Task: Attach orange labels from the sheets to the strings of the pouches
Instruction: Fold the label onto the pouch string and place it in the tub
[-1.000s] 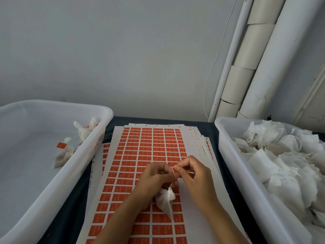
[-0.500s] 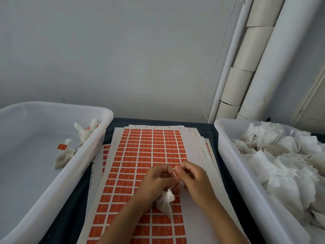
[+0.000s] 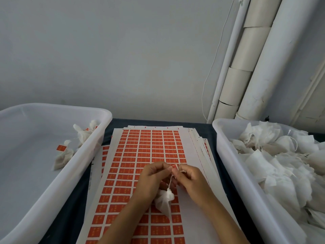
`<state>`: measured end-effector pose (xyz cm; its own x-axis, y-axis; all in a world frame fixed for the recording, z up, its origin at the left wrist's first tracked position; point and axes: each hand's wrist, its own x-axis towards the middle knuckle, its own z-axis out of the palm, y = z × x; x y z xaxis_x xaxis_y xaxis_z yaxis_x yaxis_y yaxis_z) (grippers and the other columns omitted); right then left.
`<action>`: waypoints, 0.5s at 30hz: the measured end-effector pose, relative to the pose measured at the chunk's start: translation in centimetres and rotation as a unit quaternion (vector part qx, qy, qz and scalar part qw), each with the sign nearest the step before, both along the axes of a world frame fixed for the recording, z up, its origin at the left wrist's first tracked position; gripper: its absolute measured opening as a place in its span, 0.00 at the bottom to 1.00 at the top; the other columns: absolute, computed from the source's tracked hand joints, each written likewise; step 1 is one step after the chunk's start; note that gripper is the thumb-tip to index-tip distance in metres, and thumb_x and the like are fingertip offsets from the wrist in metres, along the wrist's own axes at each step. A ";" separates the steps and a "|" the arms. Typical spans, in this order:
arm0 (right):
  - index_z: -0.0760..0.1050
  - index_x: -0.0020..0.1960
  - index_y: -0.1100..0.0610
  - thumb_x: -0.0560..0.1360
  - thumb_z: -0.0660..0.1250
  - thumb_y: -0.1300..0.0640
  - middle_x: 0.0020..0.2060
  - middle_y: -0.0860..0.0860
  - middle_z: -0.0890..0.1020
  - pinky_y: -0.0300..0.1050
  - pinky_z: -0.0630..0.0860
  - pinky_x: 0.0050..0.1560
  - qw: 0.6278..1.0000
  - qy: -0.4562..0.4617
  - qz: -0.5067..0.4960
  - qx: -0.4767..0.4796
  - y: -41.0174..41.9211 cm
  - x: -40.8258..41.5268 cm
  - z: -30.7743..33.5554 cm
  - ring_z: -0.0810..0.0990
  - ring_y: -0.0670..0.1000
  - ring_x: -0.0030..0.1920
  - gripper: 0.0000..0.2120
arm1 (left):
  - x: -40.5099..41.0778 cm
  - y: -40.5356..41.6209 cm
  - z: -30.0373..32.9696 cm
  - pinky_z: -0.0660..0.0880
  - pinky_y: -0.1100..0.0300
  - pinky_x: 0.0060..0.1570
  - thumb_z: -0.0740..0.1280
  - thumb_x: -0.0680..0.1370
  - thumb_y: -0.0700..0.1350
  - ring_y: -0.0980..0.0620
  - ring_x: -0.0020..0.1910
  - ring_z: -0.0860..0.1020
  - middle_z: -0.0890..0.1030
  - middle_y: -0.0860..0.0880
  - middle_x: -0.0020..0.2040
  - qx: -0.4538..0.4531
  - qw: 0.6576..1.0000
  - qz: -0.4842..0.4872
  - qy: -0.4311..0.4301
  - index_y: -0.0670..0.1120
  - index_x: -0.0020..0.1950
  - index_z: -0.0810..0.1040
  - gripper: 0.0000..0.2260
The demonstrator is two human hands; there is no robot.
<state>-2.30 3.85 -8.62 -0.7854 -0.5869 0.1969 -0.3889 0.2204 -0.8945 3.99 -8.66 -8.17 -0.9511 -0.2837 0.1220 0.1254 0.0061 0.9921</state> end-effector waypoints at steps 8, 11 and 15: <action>0.70 0.34 0.56 0.80 0.55 0.55 0.26 0.45 0.75 0.31 0.71 0.35 0.999 -0.023 0.020 -0.031 0.6 -0.3 0.0 0.72 0.41 0.28 0.17 | 0.4 -1.7 0.7 0.76 0.61 0.45 0.60 0.79 0.48 0.49 0.41 0.80 0.82 0.43 0.42 -0.074 0.987 -0.135 -0.055 0.39 0.49 0.78 0.14; 0.68 0.34 0.57 0.80 0.53 0.54 0.25 0.46 0.74 0.32 0.70 0.32 0.998 -0.046 0.018 -0.029 0.7 -0.4 0.0 0.71 0.41 0.26 0.17 | 1.4 -3.8 1.5 0.76 0.68 0.49 0.68 0.76 0.44 0.59 0.50 0.79 0.80 0.59 0.49 -0.211 0.949 -0.200 -0.122 0.55 0.55 0.76 0.09; 0.69 0.34 0.57 0.80 0.54 0.53 0.25 0.46 0.74 0.33 0.71 0.33 0.996 -0.074 0.024 -0.035 0.9 -0.5 0.1 0.71 0.43 0.27 0.17 | 2.4 -4.6 2.0 0.72 0.76 0.48 0.75 0.70 0.48 0.67 0.52 0.75 0.77 0.67 0.50 -0.316 0.900 -0.258 -0.156 0.61 0.52 0.76 0.15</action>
<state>-2.79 4.79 -8.53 -0.7796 -0.6140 0.1229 -0.2605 0.1395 -0.9553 6.37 -13.28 -6.21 -0.9525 0.2367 -0.1919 -0.0114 0.6017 0.7987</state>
